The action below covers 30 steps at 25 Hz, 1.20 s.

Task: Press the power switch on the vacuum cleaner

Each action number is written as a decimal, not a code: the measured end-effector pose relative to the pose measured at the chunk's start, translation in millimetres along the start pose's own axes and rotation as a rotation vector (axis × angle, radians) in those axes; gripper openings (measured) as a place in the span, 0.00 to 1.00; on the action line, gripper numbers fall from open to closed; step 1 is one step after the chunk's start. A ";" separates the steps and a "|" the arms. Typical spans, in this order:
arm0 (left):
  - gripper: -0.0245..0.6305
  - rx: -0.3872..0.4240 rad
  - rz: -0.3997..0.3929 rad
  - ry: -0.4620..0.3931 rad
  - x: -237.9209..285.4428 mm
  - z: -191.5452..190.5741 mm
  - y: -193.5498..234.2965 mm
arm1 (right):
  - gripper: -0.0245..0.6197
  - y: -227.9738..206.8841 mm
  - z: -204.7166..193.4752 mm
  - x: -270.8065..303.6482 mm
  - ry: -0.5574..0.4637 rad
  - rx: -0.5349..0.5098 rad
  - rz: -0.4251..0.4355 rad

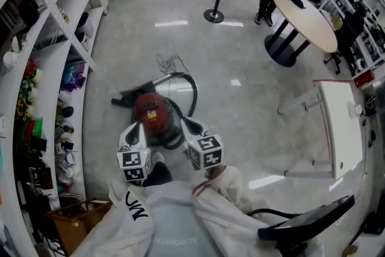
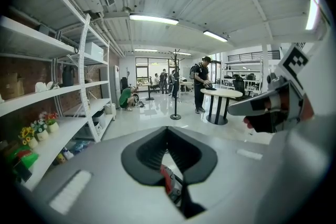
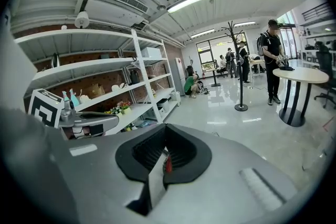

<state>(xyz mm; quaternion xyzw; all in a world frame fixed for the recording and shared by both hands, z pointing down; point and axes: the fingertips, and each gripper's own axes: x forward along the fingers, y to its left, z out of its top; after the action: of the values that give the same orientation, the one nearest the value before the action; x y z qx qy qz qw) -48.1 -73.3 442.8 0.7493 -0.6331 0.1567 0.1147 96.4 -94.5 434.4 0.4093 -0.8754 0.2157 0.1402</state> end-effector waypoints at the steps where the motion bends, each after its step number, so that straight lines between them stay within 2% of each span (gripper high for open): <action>1: 0.04 0.001 0.004 -0.001 -3.0 -0.3 -2.8 | 0.04 -1.2 -1.3 -4.8 -0.003 -0.001 0.000; 11: 0.04 0.013 0.057 -0.038 -43.9 -1.8 -27.5 | 0.04 5.4 -15.4 -48.9 -0.036 -0.014 0.035; 17: 0.04 0.009 0.096 -0.031 -77.4 -14.6 -38.4 | 0.04 16.7 -33.4 -75.8 -0.027 -0.015 0.061; 23: 0.04 0.018 0.096 -0.004 -102.0 -29.8 -46.3 | 0.04 28.8 -47.1 -87.9 -0.022 -0.008 0.072; 30: 0.04 0.034 0.064 -0.001 -108.3 -28.5 -52.5 | 0.04 34.5 -50.8 -102.6 -0.019 -0.008 0.051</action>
<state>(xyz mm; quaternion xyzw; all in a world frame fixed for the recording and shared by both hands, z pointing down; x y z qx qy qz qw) -15.1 45.1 429.4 0.7307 -0.6539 0.1706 0.0966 137.2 17.6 426.1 0.3883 -0.8876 0.2120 0.1279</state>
